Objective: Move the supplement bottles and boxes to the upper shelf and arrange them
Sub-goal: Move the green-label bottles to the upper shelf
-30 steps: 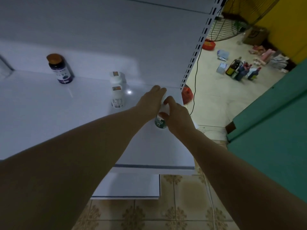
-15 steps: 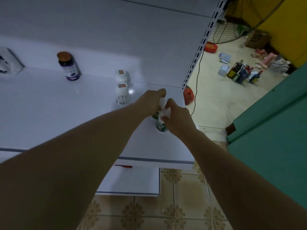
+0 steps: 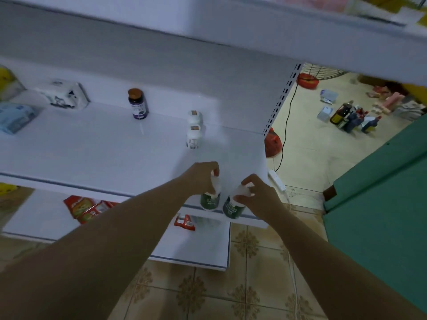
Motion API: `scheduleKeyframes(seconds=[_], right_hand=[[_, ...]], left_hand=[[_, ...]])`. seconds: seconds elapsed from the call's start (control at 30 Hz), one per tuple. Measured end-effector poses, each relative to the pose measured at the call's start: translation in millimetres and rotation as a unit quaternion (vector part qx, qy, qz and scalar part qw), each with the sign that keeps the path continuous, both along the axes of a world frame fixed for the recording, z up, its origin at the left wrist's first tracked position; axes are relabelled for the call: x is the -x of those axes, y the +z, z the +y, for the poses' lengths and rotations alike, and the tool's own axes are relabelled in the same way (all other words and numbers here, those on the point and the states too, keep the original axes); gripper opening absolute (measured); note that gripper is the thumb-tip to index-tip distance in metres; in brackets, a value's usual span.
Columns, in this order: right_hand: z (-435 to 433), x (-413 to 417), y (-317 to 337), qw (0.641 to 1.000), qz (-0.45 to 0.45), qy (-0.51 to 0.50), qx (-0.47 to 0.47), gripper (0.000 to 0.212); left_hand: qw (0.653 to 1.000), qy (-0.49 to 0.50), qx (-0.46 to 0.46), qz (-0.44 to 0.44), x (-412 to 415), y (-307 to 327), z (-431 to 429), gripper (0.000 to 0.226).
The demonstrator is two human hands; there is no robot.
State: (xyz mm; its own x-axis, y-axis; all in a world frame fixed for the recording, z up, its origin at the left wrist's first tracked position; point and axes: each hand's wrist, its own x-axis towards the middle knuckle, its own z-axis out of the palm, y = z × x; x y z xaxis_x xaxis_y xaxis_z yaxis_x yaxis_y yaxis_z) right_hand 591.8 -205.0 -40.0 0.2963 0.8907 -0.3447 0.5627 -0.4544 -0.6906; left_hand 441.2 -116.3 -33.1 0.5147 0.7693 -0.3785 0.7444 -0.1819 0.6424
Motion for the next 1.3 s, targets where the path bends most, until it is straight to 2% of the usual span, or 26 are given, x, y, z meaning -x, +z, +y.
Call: scheduleKeyframes(seconds=[0.07,0.13,0.23,0.33,0.43,0.5,0.57,0.63,0.7,0.87,1.0,1.13,1.3], right_hand=[[-10.4,-0.9,7.1,0.996,0.080,-0.039,0.019,0.051],[-17.0,-3.7,17.2,0.994,0.100,-0.043,0.021,0.055],[-26.9,-2.8,45.6,0.984,0.174,-0.041,-0.019,0.036],[-36.5,6.8,82.5,0.967,0.247,-0.025,-0.060,0.020],[-44.3,23.6,116.9,0.943,0.322,-0.016,-0.080,0.026],[-50.5,39.6,141.5,0.917,0.385,-0.022,-0.100,0.021],[-57.4,56.7,166.6,0.896,0.426,-0.024,-0.125,0.030],[-65.2,73.4,189.2,0.887,0.439,-0.008,-0.142,0.045],[-72.9,90.7,208.3,0.881,0.444,0.008,-0.163,0.044],[-83.8,135.4,247.7,0.854,0.470,0.010,-0.223,0.043],[-90.0,168.4,264.2,0.850,0.463,0.015,-0.252,0.048],[-90.3,192.3,276.1,0.861,0.444,0.015,-0.248,0.054],[-78.2,228.5,296.0,0.857,0.448,0.040,-0.251,0.048]], left_hand=[[0.994,0.064,0.081,-0.043,13.0,11.2,-8.8,0.050],[0.976,0.121,0.147,-0.102,25.9,26.4,-18.6,0.052],[0.946,0.164,0.205,-0.190,47.0,49.3,-35.1,0.051],[0.905,0.169,0.260,-0.292,65.1,74.7,-53.5,0.046],[0.849,0.179,0.302,-0.395,78.1,103.2,-76.5,0.044],[0.818,0.184,0.329,-0.434,87.7,120.9,-89.2,0.039],[0.813,0.172,0.327,-0.451,99.1,138.7,-97.5,0.037],[0.823,0.147,0.301,-0.459,110.7,158.8,-103.4,0.044],[0.818,0.141,0.292,-0.475,123.3,180.1,-109.9,0.052],[0.757,0.164,0.306,-0.553,159.0,224.5,-119.9,0.039],[0.739,0.146,0.311,-0.580,184.1,247.6,-124.0,0.039],[0.736,0.127,0.309,-0.589,204.2,259.5,-126.8,0.041],[0.740,0.123,0.297,-0.590,247.0,270.9,-118.4,0.040]])
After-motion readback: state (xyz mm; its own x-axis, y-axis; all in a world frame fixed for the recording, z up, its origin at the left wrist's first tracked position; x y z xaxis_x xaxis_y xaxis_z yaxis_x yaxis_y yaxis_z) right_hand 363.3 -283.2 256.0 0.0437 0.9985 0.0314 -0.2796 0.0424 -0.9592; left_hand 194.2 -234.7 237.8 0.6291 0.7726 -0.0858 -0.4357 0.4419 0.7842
